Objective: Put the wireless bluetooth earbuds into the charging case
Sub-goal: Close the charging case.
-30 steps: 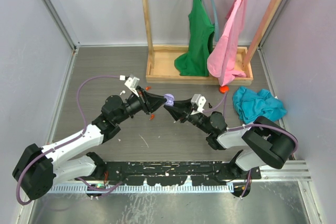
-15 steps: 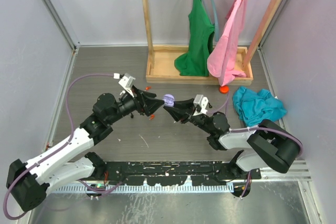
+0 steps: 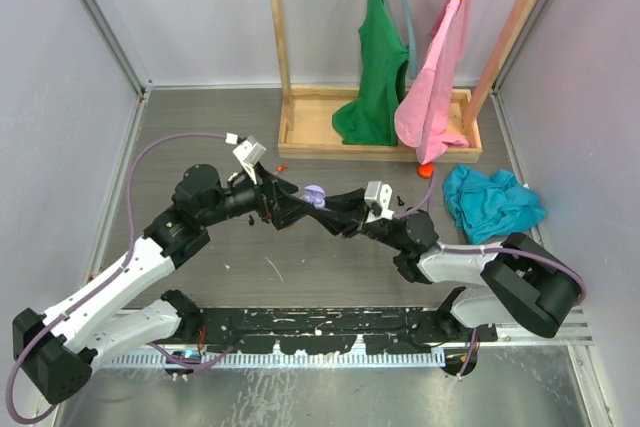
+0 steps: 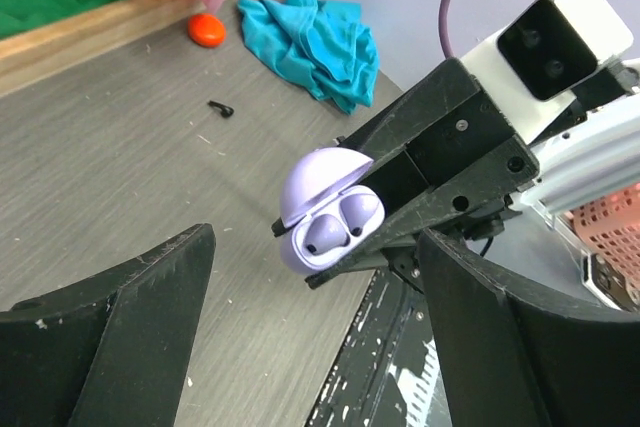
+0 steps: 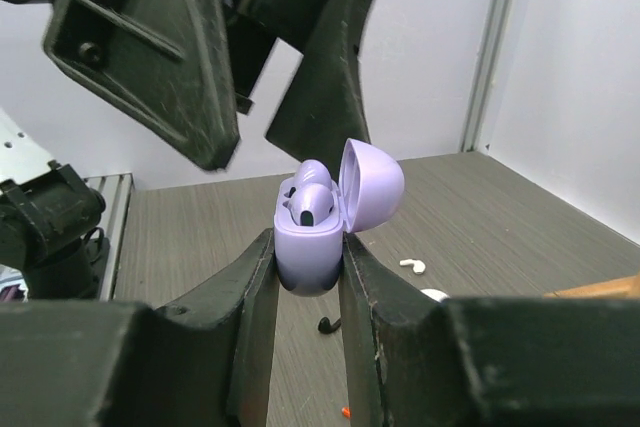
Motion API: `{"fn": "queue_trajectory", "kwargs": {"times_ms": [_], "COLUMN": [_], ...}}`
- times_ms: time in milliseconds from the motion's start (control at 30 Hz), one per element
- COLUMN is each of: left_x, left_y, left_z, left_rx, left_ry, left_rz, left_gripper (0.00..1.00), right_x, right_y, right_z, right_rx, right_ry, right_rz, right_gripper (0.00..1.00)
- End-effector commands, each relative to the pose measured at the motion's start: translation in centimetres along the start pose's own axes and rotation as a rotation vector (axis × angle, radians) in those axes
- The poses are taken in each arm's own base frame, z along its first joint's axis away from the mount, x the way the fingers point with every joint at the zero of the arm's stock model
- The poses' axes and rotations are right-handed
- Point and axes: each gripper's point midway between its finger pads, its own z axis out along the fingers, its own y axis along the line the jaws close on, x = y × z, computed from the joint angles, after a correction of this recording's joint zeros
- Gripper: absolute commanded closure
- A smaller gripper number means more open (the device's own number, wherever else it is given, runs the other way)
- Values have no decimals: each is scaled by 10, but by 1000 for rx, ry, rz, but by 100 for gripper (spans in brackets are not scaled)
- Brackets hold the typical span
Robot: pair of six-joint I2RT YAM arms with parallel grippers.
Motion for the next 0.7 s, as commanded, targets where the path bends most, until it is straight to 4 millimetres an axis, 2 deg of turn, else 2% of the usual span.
{"fn": "queue_trajectory", "kwargs": {"times_ms": [0, 433, 667], "left_x": [-13, -18, -15], "left_y": [-22, -32, -35], "left_z": [5, 8, 5], "left_rx": [137, 306, 317], "left_ry": [5, -2, 5], "left_rz": [-22, -122, -118], "left_gripper": [15, 17, 18], "right_x": [-25, -10, -1], "right_y": [12, 24, 19], "right_z": [15, 16, 15], "right_rx": [-90, -169, -152], "right_ry": [-58, -1, 32], "right_rz": [-33, 5, 25], "right_gripper": [89, 87, 87]}}
